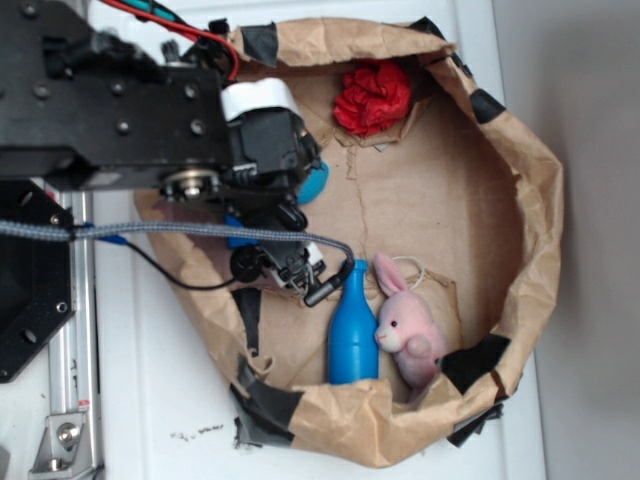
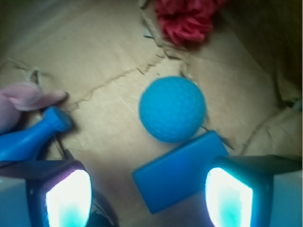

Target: Grab the blue block.

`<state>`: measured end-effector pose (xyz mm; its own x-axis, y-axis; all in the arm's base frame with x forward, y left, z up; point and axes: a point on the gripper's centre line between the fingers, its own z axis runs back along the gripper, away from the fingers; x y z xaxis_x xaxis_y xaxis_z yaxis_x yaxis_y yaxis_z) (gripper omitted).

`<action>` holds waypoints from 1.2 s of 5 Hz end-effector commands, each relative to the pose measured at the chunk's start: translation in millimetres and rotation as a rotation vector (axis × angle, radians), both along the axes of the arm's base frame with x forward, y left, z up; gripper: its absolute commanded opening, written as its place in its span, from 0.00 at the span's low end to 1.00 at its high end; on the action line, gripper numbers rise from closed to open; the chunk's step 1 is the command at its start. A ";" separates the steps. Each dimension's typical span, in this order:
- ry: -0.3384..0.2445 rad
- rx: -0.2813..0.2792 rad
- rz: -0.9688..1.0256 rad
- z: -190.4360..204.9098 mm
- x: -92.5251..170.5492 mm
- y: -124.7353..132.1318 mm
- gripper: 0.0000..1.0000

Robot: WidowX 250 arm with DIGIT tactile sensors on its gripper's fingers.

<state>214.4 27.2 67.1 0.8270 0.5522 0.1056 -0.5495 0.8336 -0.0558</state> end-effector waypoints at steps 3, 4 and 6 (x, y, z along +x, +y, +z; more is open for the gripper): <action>0.099 0.027 0.128 -7.8 -9.4 9.8 1.00; 0.127 0.020 0.178 -28.3 -10.1 14.0 1.00; 0.009 -0.067 0.195 -43.9 6.6 -3.7 1.00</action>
<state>211.7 27.3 24.4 0.7178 0.6936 0.0611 -0.6870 0.7197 -0.1002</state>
